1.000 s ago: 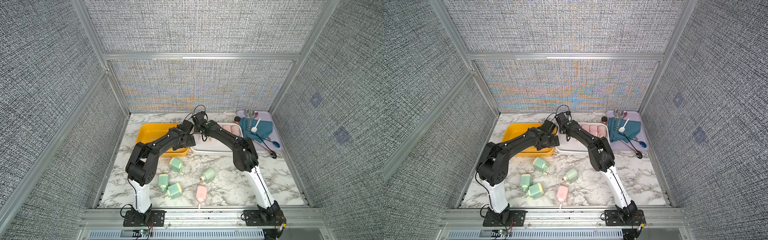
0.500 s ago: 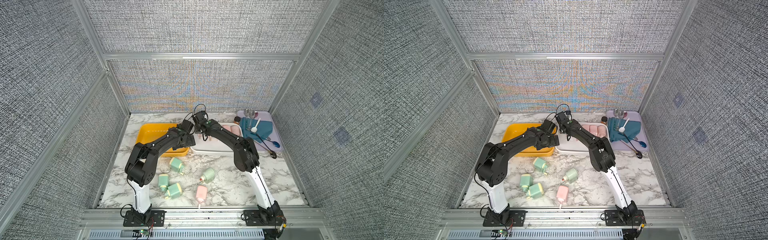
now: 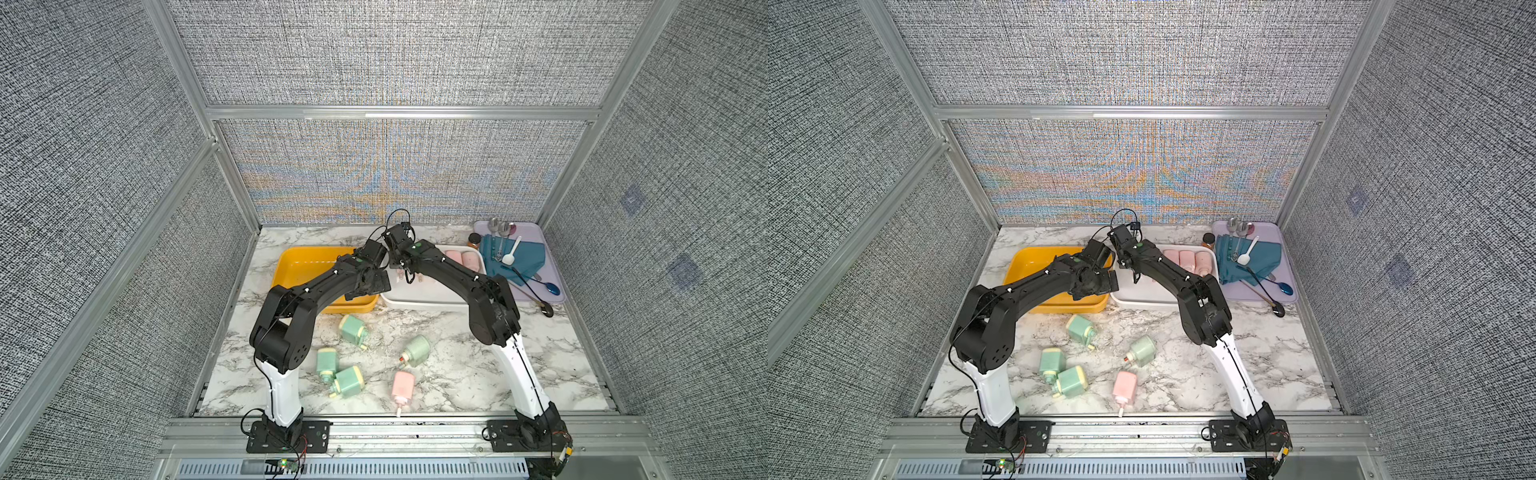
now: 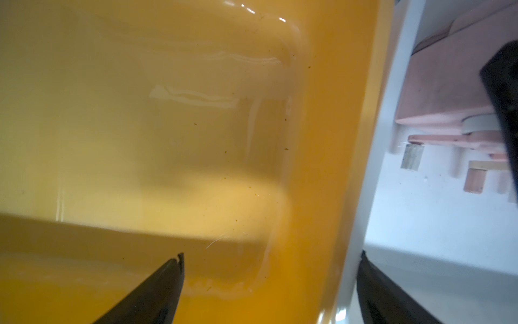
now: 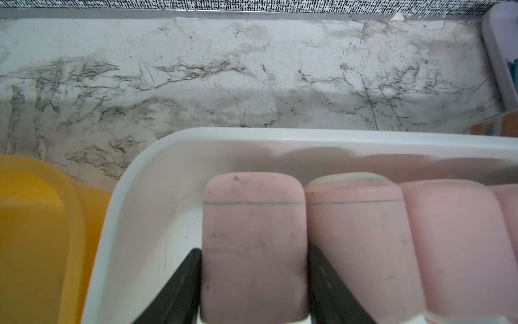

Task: Place the pencil sharpeners by color into the storage box
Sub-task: Place the pencil sharpener in the storage box.

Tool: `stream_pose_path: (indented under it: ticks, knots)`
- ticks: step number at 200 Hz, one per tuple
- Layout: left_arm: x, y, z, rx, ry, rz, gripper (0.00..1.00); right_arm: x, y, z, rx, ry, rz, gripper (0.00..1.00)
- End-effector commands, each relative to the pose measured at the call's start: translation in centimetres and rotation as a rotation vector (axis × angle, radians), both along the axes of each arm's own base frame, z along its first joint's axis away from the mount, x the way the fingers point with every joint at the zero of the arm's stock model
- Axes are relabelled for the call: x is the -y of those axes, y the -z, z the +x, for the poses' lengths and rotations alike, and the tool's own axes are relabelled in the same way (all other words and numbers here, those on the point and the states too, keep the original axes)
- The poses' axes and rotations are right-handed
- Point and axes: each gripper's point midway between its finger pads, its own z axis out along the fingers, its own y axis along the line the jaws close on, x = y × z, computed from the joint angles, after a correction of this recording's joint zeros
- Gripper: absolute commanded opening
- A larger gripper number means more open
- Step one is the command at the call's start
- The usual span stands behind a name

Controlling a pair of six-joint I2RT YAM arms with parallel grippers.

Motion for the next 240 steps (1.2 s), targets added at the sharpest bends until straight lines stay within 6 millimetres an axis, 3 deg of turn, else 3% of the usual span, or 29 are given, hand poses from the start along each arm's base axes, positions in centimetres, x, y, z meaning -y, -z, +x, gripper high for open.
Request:
stream_pose_path:
  ticks: [1, 55, 94, 132, 184, 190, 202, 240]
  knots:
    - [-0.1, -0.4, -0.2, 0.003, 0.01, -0.007, 1.0, 1.0, 0.2, -0.1, 0.0, 0.026, -0.047, 0.57]
    - [0.4, -2.3, -0.4, 0.032, 0.057, -0.038, 1.0, 0.5, -1.6, -0.3, 0.026, 0.014, -0.04, 0.69]
    - [0.1, -3.3, -0.7, 0.055, 0.059, -0.039, 1.0, 0.3, -3.2, -0.7, 0.042, 0.011, -0.011, 0.72]
    - [-0.2, -3.4, -1.2, 0.05, 0.06, -0.036, 1.0, 0.6, -6.5, -2.2, 0.103, 0.0, 0.096, 0.73]
    - [-0.2, -4.3, -2.4, 0.079, 0.148, -0.042, 0.99, 2.0, -10.6, -7.6, 0.234, -0.085, 0.307, 0.83]
    - [0.0, -4.5, -2.7, 0.082, 0.174, -0.043, 0.99, 2.3, -10.6, -8.4, 0.239, -0.101, 0.311, 0.84]
    - [0.1, -4.8, -3.5, 0.089, 0.216, -0.027, 0.99, 3.0, -10.6, -9.8, 0.242, -0.117, 0.303, 0.99]
    - [0.7, -6.7, -7.4, 0.114, 0.309, 0.058, 0.99, 6.2, -9.9, -13.7, 0.235, -0.13, 0.272, 0.99]
